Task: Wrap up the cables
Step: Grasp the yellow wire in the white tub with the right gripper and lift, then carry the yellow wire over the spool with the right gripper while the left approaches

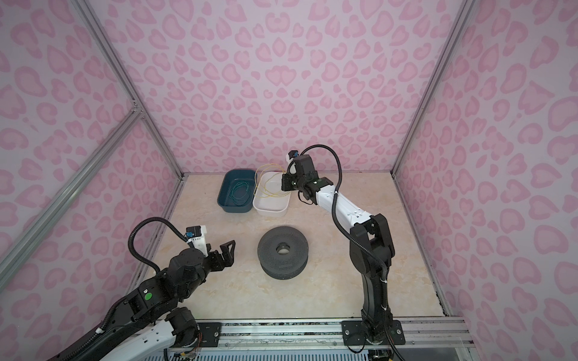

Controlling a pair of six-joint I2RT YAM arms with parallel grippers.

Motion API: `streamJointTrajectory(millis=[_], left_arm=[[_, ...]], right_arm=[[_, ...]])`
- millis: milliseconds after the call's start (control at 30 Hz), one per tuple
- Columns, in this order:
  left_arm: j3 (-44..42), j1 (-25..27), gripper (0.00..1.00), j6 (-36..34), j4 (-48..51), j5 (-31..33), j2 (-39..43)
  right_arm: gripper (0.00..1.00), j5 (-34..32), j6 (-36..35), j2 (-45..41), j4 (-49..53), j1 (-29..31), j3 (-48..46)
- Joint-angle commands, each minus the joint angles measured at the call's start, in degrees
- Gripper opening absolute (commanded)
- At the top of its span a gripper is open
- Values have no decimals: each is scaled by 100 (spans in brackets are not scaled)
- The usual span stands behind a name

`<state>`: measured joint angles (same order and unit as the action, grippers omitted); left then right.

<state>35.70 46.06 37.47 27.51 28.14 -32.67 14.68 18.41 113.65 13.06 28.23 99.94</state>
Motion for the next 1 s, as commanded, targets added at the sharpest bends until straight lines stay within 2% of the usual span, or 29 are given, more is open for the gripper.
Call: streamJointTrajectory(millis=[0, 267, 367, 433, 500, 800, 967], left_arm=[[107, -22, 98, -115, 61, 115, 82], [187, -80, 99, -265, 106, 109, 259], [200, -244, 99, -137, 54, 148, 312], [218, -459, 99, -117, -49, -54, 286], [233, -733, 98, -125, -178, -414, 173], [571, -2497, 96, -176, -775, -2876, -1093], [736, -2819, 97, -132, -1350, -3781, -1949]], right_arm=[[0, 153, 87, -187, -293, 14, -168], [0, 375, 233, -978, -545, 10, -789], [0, 400, 221, -1399, -601, 13, -1132], [0, 411, 244, -1703, -674, 5, -1427], [0, 413, 258, -1993, -712, -8, -1865], [0, 325, 304, -3344, -835, -36, -3257], [0, 308, 479, -4163, -992, -73, -4056]])
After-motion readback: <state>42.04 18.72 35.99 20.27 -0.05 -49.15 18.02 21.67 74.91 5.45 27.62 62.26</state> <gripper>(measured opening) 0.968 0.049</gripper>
